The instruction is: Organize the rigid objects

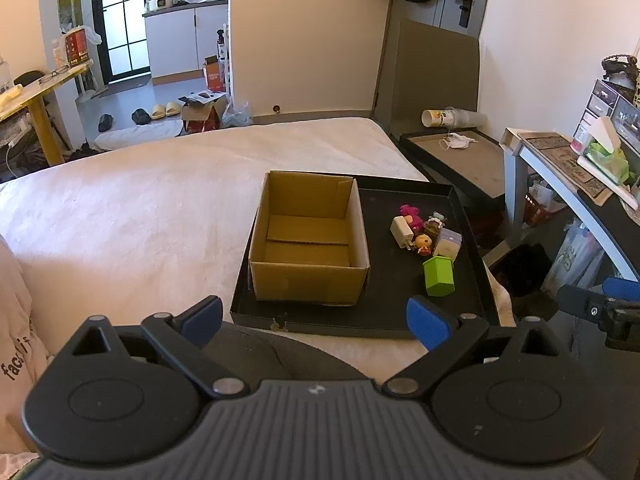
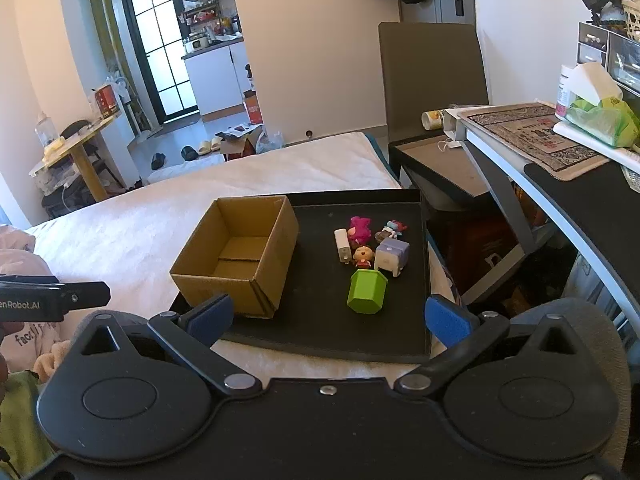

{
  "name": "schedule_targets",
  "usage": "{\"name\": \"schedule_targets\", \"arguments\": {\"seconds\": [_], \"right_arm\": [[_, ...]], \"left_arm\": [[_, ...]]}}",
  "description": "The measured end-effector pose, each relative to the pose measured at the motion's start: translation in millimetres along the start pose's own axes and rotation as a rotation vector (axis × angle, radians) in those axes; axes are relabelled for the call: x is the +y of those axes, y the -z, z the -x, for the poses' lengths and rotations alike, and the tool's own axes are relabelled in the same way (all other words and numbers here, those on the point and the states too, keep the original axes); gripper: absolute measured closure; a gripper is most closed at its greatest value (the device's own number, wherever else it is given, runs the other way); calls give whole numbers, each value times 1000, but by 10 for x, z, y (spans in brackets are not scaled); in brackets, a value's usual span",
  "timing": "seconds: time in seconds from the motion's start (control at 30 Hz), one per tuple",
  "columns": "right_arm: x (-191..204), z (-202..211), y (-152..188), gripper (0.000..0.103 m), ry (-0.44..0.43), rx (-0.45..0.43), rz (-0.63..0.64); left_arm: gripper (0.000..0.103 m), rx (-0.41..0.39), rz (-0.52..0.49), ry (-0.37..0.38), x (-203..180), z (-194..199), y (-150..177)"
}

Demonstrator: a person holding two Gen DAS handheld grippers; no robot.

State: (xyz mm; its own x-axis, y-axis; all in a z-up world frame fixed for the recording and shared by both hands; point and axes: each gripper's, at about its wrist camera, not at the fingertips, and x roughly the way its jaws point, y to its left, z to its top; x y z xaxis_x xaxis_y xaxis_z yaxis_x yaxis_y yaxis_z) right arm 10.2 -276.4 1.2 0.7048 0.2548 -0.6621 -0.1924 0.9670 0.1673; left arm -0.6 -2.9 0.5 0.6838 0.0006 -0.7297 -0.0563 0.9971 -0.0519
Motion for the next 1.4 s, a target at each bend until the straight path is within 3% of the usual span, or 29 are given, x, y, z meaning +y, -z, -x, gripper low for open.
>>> {"name": "schedule_targets", "arguments": {"seconds": [1.4], "right_arm": [[19,9,11,0,18,-1,7]], "left_arm": [[5,4,10,8,17,1,-4]]}}
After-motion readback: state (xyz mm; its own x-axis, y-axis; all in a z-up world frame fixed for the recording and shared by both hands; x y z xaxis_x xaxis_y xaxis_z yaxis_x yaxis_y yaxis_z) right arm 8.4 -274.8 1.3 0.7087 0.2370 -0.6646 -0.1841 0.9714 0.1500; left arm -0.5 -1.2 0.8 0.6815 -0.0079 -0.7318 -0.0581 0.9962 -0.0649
